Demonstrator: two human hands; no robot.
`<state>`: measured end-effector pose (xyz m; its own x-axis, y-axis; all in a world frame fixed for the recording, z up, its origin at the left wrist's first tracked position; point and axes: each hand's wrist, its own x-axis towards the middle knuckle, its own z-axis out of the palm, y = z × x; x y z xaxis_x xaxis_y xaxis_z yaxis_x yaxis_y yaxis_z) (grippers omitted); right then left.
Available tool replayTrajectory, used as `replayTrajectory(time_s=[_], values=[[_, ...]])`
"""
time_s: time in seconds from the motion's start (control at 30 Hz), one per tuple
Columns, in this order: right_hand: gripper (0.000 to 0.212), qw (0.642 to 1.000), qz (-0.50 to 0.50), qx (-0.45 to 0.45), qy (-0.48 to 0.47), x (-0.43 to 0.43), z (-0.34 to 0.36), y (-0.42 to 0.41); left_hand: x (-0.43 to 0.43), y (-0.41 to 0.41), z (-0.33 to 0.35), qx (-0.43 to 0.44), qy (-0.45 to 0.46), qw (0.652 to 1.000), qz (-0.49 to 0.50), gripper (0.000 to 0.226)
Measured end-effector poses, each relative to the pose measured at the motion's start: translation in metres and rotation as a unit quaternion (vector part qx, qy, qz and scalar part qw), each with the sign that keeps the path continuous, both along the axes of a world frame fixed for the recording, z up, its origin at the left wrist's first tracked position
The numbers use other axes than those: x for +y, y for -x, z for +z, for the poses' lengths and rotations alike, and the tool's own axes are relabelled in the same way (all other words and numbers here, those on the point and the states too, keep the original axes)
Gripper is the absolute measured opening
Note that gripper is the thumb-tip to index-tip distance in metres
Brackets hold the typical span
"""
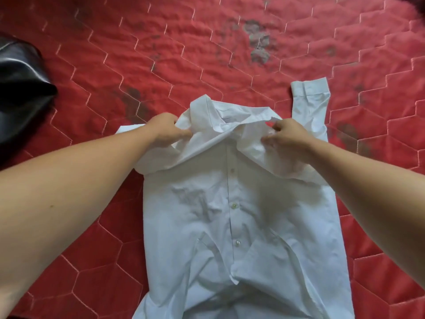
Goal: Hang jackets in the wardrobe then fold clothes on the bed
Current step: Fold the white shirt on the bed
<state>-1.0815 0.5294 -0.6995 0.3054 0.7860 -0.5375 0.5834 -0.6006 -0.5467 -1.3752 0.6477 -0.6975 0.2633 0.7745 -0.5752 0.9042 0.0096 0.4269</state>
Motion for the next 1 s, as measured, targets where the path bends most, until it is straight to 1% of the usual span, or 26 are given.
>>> replayTrajectory(time_s=[0.03,0.1,0.2,0.23,0.27,0.3,0.33,0.4,0.47,0.5,0.53,0.57,0.6,0.67,0.7,0.73,0.77,0.8,0.83,0.9,0.93,1.0], values=[[0.007,1.0,-0.018,0.018,0.003,-0.003,0.008,-0.003,-0.003,0.002,0.005,-0.01,0.025,1.0,0.0,0.042],[0.004,0.996,-0.059,0.059,-0.005,-0.01,0.027,-0.011,-0.007,0.006,0.017,-0.024,0.034,0.999,-0.018,0.03],[0.017,0.988,-0.111,0.11,-0.019,-0.021,0.054,-0.017,-0.013,0.013,0.042,-0.081,0.024,0.996,-0.03,0.023],[0.017,0.982,-0.128,0.134,-0.018,-0.025,0.062,-0.017,-0.02,0.013,0.052,-0.104,0.024,0.994,-0.031,0.021],[0.014,0.975,-0.143,0.17,-0.01,-0.029,0.068,-0.017,-0.026,0.014,0.06,-0.122,0.034,0.991,-0.033,0.019],[0.009,0.964,-0.159,0.213,0.014,-0.032,0.074,-0.016,-0.033,0.014,0.066,-0.131,0.058,0.989,-0.034,0.02],[0.008,0.952,-0.169,0.253,0.047,-0.035,0.077,-0.017,-0.04,0.015,0.067,-0.134,0.09,0.986,-0.032,0.024],[0.029,0.94,-0.173,0.275,0.099,-0.036,0.074,-0.021,-0.051,0.016,0.068,-0.111,0.142,0.984,-0.003,0.04],[0.042,0.946,-0.166,0.243,0.135,-0.036,0.073,-0.017,-0.057,0.016,0.064,-0.084,0.205,0.973,0.058,0.076],[0.052,0.95,-0.15,0.223,0.159,-0.037,0.07,-0.011,-0.061,0.015,0.062,-0.074,0.246,0.963,0.08,0.094],[0.071,0.952,-0.13,0.204,0.186,-0.038,0.069,-0.005,-0.065,0.013,0.059,-0.062,0.274,0.956,0.084,0.103],[0.086,0.955,-0.1,0.181,0.215,-0.04,0.068,0.004,-0.071,0.01,0.055,-0.047,0.278,0.957,0.067,0.103],[0.091,0.957,-0.061,0.154,0.24,-0.042,0.068,0.014,-0.077,0.007,0.051,-0.023,0.263,0.964,0.038,0.101],[0.084,0.956,0.015,0.089,0.279,-0.048,0.068,0.034,-0.089,-0.002,0.04,0.019,0.204,0.979,-0.02,0.092],[0.072,0.954,0.049,0.044,0.291,-0.051,0.064,0.042,-0.095,-0.007,0.035,0.031,0.169,0.985,-0.029,0.086],[0.054,0.953,0.094,-0.021,0.286,-0.053,0.06,0.049,-0.101,-0.01,0.03,0.039,0.134,0.99,-0.025,0.078],[0.034,0.954,0.132,-0.087,0.256,-0.056,0.054,0.055,-0.107,-0.013,0.025,0.046,0.102,0.994,-0.015,0.073],[0.02,0.955,0.155,-0.141,0.209,-0.06,0.046,0.06,-0.112,-0.015,0.02,0.056,0.076,0.996,0.001,0.07],[0.013,0.961,0.148,-0.171,0.157,-0.064,0.037,0.063,-0.118,-0.018,0.016,0.062,0.057,0.996,0.021,0.071],[0.006,0.977,0.1,-0.164,0.094,-0.071,0.028,0.069,-0.127,-0.024,0.012,0.069,0.032,0.995,0.067,0.074],[0.005,0.98,0.09,-0.16,0.082,-0.074,0.03,0.072,-0.13,-0.027,0.01,0.073,0.019,0.994,0.077,0.07],[0.01,0.977,0.089,-0.18,0.066,-0.079,0.035,0.071,-0.13,-0.029,0.014,0.074,-0.009,0.994,0.083,0.05]])
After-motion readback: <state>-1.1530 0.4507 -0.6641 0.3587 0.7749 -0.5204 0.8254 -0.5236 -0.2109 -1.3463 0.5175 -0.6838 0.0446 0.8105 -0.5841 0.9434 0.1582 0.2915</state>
